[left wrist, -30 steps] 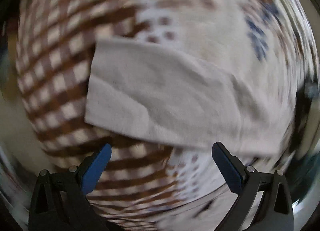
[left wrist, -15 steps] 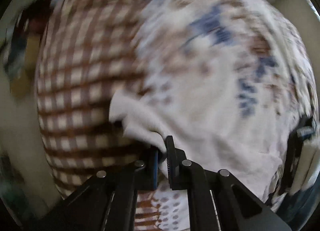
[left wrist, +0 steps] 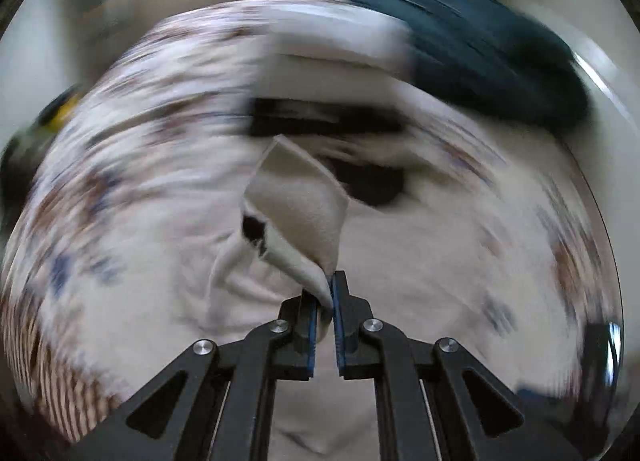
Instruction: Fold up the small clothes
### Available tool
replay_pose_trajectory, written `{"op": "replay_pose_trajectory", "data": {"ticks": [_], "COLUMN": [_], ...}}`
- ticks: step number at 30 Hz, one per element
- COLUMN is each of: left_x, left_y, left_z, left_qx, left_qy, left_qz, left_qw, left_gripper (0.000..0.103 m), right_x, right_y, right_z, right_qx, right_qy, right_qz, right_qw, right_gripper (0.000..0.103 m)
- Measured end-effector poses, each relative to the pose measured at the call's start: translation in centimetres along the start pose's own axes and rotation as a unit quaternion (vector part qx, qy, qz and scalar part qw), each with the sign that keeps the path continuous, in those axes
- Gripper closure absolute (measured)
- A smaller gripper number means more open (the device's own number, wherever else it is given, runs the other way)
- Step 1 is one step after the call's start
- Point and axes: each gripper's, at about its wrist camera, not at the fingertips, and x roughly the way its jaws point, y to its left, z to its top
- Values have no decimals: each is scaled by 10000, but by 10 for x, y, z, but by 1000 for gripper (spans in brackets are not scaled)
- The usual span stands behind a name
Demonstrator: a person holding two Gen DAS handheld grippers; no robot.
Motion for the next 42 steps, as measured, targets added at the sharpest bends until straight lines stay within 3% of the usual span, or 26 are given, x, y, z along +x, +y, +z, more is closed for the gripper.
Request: {"op": "replay_pose_trajectory", "data": {"ticks": [2,6,9,14,17,19,21,23,28,32,34,35,36,38,42], "left_x": [15,34,41,48,53,51,45,40,40,61,71,75,78,81,81], "left_y": [-45,-106,-127,-137,-132,-126,-119,-109,-66,-19,7,18,28,44,69], "left_z": [-13,-65,-97,-128,-130,-126,-120,-111,-85,-65,-55,-52,-49,-45,-42], "left_qx": [706,1831,2361,2719,2429,2286,2101,1818,1018,311,-90,-239,-384,-588,-803], "left_qy": [286,819,1122,1449,1677,1569,1561,1521,1288,1414,1504,1520,1515,1504,1437], "left_qz": [-286,-695,-750,-542,-709,-750,-836,-756,-29,634,809,892,974,1046,1234], "left_qw": [9967,9772,9623,9498,9528,9579,9615,9686,9864,9874,9853,9840,9829,9813,9786], "left_gripper": [98,98,98,94,94,76,40,18,17,17,17,17,17,17,17], "right_x": [0,-1,2,2,1,-2,-10,-18,-26,-17,-8,0,6,13,4], "right_y": [-23,-72,-105,-145,-155,-156,-161,-170,-155,-116,-102,-96,-93,-91,-99], "right_z": [-6,-20,-34,-54,-62,-64,-64,-60,-32,-30,-34,-38,-40,-46,-59], "right_qx": [174,504,658,782,886,924,958,999,726,156,-52,-157,-218,-302,-419], "right_qy": [26,74,208,386,421,385,322,273,212,283,333,397,467,532,402], "right_qz": [-78,-259,-364,-422,-237,-120,-12,139,687,836,803,687,640,418,122], "right_qw": [9998,9984,9969,9953,9949,9949,9949,9945,9948,9960,9962,9967,9966,9972,9982], "right_gripper": [35,35,35,35,35,35,35,35,35,36,42,58,80,96,100]}}
